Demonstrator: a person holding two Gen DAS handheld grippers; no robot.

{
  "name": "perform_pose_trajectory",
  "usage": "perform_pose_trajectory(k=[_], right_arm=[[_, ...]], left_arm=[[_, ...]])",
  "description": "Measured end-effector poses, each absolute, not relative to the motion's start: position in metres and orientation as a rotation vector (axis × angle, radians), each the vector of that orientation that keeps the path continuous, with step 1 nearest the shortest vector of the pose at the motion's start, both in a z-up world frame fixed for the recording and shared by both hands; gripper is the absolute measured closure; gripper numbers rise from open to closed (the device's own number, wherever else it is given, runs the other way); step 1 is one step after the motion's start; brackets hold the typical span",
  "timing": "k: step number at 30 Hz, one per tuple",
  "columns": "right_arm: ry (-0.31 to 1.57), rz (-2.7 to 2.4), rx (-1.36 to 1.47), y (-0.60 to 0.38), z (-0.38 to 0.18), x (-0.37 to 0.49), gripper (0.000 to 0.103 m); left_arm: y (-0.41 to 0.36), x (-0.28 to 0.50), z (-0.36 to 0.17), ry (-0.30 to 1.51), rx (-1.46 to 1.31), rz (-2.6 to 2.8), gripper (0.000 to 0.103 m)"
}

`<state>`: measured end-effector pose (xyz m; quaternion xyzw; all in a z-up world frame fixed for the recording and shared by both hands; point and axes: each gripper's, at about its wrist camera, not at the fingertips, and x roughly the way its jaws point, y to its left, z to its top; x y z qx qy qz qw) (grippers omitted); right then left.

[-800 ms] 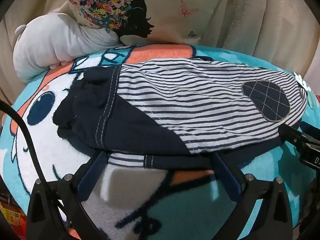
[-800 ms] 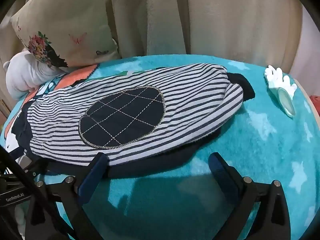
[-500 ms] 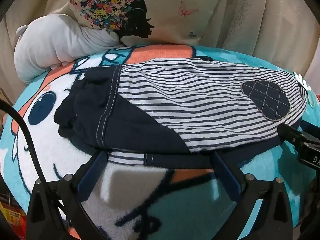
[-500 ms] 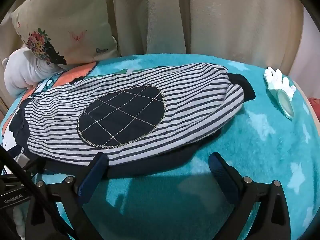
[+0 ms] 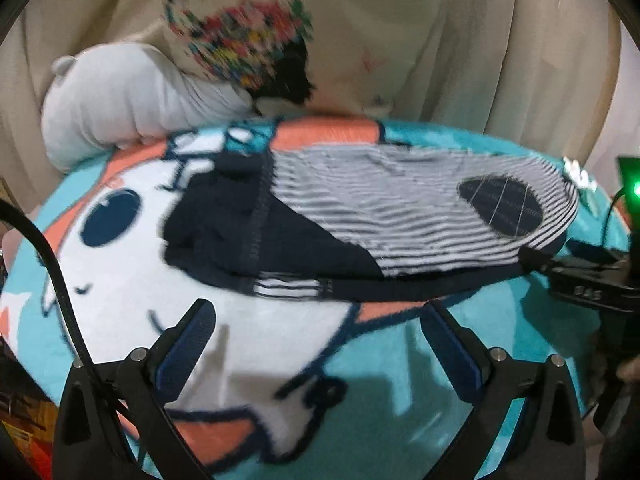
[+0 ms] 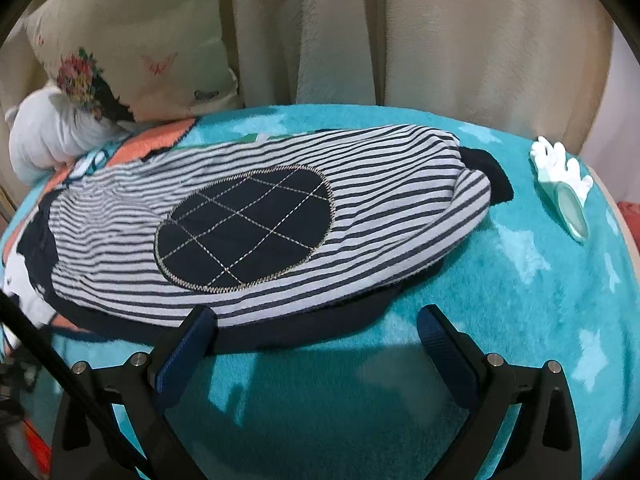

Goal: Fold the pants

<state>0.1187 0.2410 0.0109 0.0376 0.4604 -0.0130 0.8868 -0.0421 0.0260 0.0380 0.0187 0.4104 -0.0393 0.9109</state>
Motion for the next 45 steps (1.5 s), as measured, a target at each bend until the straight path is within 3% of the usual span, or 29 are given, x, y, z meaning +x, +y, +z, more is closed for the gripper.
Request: perform_pose_trajectory(k=[8, 20, 45], right_arm=[[0.962, -0.055, 0.098, 0.215, 0.011, 0.095, 0.001], [0.927, -0.056, 0.04, 0.155, 0.012, 0.031, 0.001], [0.899, -0.042, 0.021, -0.15, 0.009, -0.06, 0.001]], left_arm=[[0.059, -0.068, 0.075, 0.733, 0.003, -0.061, 0.0], [0.088, -0.083, 0.08, 0.706, -0.007, 0.034, 0.0], [0.055, -0.035, 0.04, 0.846, 0.066, 0.007, 0.0]])
